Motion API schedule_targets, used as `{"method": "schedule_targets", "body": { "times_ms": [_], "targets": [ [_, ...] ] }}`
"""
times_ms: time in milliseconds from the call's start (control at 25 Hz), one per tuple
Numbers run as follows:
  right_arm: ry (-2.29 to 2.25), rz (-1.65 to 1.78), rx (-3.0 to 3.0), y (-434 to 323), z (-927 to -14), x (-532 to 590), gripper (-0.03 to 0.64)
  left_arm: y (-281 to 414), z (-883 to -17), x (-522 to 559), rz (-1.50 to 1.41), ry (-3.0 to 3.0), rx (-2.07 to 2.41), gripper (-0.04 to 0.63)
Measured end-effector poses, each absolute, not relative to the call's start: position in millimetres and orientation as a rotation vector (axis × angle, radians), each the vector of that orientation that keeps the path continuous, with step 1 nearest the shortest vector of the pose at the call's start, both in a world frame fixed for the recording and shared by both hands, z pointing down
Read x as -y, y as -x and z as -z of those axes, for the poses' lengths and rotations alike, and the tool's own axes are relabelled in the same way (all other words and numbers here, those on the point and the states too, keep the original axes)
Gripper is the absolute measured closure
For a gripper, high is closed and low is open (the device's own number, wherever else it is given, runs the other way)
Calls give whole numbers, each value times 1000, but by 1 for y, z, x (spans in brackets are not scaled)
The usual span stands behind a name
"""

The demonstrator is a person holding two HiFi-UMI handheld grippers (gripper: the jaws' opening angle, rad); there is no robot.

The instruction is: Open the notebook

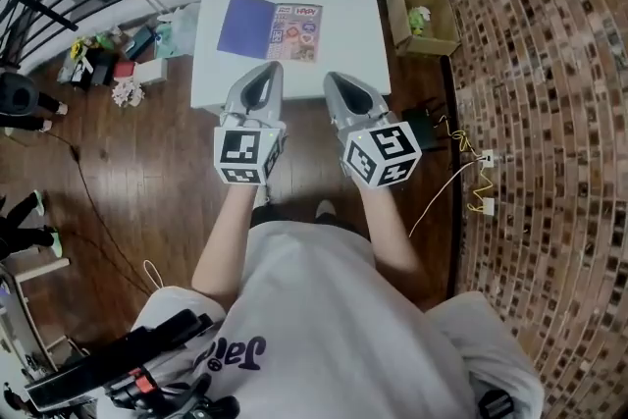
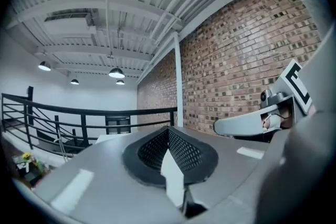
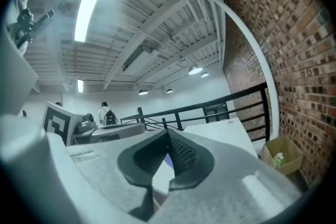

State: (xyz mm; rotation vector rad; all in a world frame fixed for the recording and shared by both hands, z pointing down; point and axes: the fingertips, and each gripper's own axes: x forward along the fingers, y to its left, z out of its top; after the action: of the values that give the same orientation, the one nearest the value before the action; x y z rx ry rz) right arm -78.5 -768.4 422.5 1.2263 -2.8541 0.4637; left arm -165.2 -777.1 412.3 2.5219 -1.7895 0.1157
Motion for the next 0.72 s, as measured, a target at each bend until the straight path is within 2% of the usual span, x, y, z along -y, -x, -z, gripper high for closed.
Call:
{"method": "schedule_targets", "body": {
  "times_ms": [360, 720],
  "targets": [
    [-1331, -125, 2823, 113, -371, 754, 626, 190, -358, 758, -9, -2596, 1768, 580],
    [-1385, -78, 2779, 146, -367, 737, 626, 224, -355, 741, 36, -2604, 1749, 580]
  ]
}}
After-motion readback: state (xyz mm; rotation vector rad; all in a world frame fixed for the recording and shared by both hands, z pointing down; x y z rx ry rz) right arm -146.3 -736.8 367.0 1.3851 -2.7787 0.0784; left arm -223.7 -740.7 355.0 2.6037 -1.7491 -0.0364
